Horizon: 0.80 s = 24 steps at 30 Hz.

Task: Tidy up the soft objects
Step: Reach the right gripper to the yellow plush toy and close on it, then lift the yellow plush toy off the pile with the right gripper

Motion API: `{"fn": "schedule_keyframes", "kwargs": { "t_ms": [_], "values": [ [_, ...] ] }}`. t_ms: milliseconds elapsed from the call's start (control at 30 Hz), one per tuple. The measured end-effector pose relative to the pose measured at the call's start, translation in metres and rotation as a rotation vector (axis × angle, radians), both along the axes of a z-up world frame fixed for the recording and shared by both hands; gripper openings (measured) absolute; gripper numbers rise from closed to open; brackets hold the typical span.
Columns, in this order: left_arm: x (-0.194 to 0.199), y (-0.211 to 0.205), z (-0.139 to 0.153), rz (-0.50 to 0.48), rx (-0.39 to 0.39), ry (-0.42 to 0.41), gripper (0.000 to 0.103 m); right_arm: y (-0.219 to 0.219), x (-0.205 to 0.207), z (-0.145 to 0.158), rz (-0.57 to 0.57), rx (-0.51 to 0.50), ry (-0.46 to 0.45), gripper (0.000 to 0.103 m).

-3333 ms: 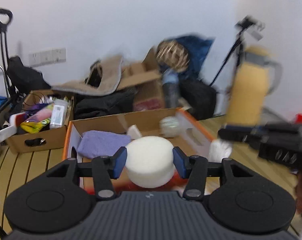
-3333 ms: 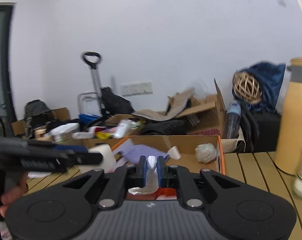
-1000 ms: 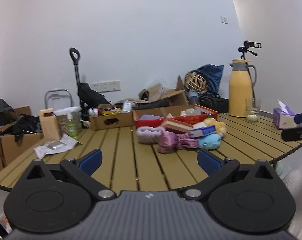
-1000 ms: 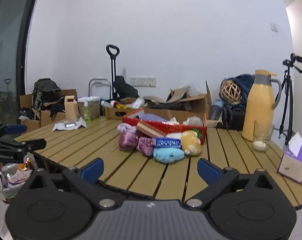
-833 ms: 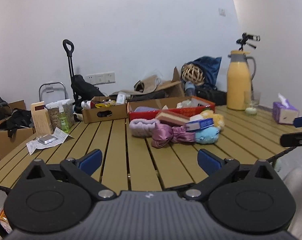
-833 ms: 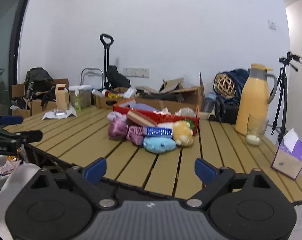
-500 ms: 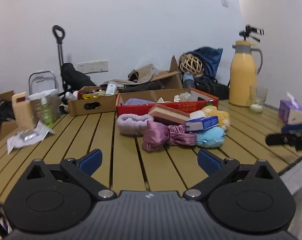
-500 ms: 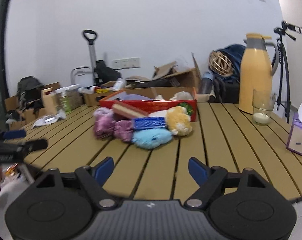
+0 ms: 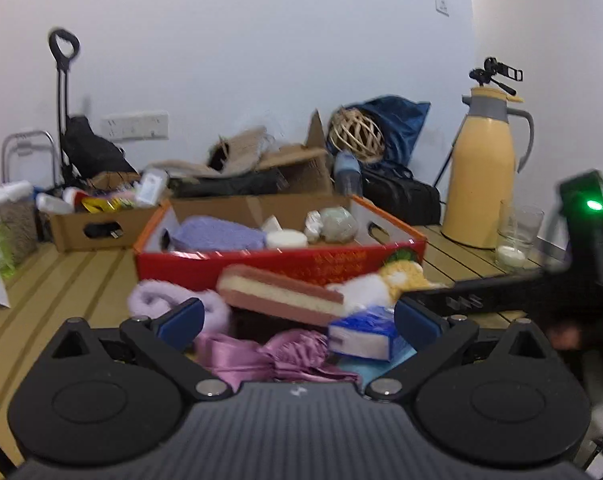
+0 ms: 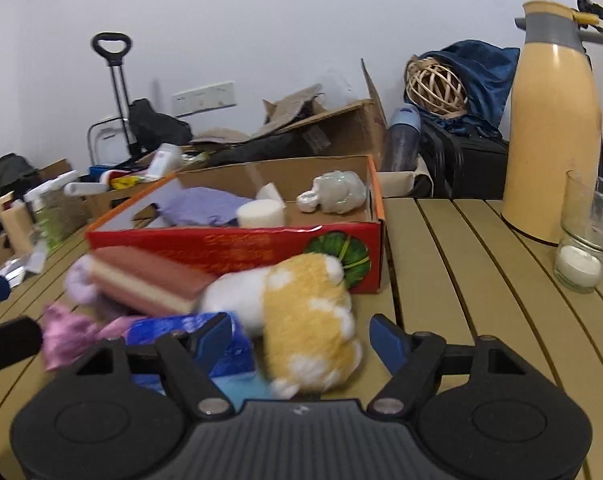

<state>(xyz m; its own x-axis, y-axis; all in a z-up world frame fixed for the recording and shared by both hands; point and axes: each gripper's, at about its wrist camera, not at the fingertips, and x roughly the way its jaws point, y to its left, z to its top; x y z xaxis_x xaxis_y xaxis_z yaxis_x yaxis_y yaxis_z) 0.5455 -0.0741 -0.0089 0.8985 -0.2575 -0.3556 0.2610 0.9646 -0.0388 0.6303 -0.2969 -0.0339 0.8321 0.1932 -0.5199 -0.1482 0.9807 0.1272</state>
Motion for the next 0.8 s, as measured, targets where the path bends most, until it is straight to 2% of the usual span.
{"fn": "schedule_keyframes", "kwargs": {
  "t_ms": [167, 233, 333, 500, 567, 633, 700, 767, 800],
  "values": [
    [0.006, -0.004, -0.016, -0.036, -0.016, 0.025, 0.103, -0.007, 0.019, -0.011, -0.016, 0.028, 0.011, 0.069],
    [0.007, -0.006, -0.020, -0.035, -0.014, 0.036, 0.103, -0.007, 0.021, -0.016, 0.008, 0.062, 0.035, 0.057],
    [0.007, -0.008, -0.020, -0.052, -0.033, 0.050, 0.103, -0.011, 0.018, -0.018, 0.009, 0.097, 0.041, 0.047],
    [-0.001, -0.014, -0.017, -0.052, 0.012, 0.028, 0.103, -0.032, -0.025, -0.004, -0.171, 0.038, -0.013, 0.047],
    [-0.008, -0.013, -0.012, -0.034, 0.006, 0.025, 0.103, -0.040, -0.048, -0.008, -0.212, 0.029, 0.005, 0.049],
    [-0.021, -0.013, -0.008, -0.023, -0.025, 0.036, 0.103, -0.043, -0.075, -0.015, -0.226, 0.065, 0.041, 0.051],
    [-0.036, -0.013, -0.010, -0.020, -0.049, 0.050, 0.103, -0.038, -0.106, -0.018, -0.188, 0.128, 0.048, 0.059],
    [-0.052, -0.012, -0.015, 0.014, -0.060, 0.065, 0.103, -0.023, -0.135, -0.016, -0.057, 0.204, 0.040, 0.065],
    [-0.058, -0.011, -0.018, 0.029, -0.068, 0.076, 0.103, -0.016, -0.149, -0.014, 0.026, 0.242, 0.034, 0.058]
  ]
}}
